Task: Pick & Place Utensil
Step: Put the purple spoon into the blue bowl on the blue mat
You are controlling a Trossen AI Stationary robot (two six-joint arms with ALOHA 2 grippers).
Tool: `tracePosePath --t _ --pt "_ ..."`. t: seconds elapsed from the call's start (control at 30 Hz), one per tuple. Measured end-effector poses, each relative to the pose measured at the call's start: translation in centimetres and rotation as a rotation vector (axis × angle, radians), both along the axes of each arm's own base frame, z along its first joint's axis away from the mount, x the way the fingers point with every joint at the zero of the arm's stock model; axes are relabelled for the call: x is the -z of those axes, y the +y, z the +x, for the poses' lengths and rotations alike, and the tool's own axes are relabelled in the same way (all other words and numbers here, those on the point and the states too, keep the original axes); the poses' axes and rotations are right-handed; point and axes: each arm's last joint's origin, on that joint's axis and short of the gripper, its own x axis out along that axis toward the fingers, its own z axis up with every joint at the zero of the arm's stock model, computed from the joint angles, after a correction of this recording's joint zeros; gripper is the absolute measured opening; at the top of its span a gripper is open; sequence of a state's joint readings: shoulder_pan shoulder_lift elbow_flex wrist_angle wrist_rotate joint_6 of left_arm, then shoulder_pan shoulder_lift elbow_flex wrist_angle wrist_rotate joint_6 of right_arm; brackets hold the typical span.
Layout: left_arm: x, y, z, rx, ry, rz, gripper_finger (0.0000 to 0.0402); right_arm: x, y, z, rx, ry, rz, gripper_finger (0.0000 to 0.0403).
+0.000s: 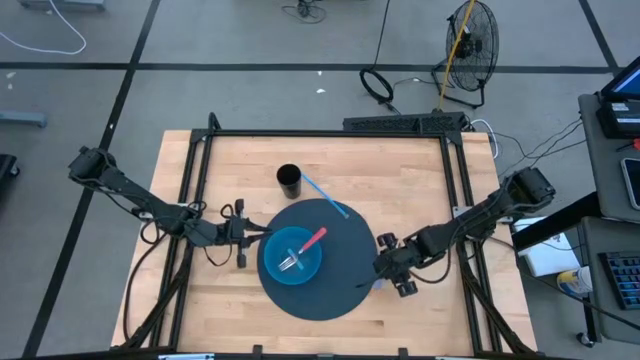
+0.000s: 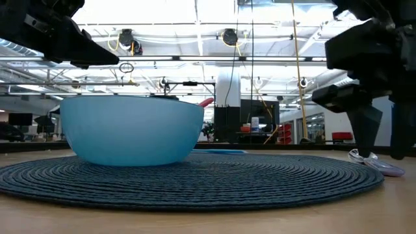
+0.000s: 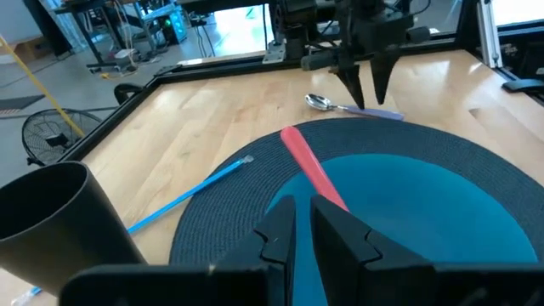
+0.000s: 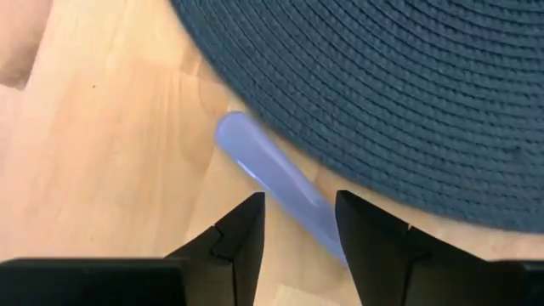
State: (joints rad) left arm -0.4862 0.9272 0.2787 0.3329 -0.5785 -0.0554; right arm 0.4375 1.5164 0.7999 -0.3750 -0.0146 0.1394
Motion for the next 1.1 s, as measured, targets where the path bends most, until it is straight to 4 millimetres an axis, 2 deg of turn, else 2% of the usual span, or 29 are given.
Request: tracePosePath --t 0.3,0.57,0.7,0.9,1.1 --pt "0.0 0.0 0.0 -0.01 -0.001 -0.004 0.0046 0.4 -0.6 -0.6 0.001 0.077 -0.054 0.0137" --pt "0.0 0.0 0.0 -0.011 -0.001 -0.004 0.0047 0.5 -1.2 -0.8 0.183 0.145 -0.021 0.0124" --pt "0.0 0.0 0.0 -0.011 -0.001 -0.005 0.0047 0.6 -1.6 -0.8 0.322 0.179 0.009 0.0111" --pt "0.0 0.0 0.0 -0.011 -0.001 -0.006 0.0047 0.6 -2.5 -0.6 0.624 0.224 0.088 0.0091" --pt "0.0 0.0 0.0 -0.011 -0.002 -0.006 0.0047 0.7 -3.6 -1.3 0.889 0.334 0.077 0.0078"
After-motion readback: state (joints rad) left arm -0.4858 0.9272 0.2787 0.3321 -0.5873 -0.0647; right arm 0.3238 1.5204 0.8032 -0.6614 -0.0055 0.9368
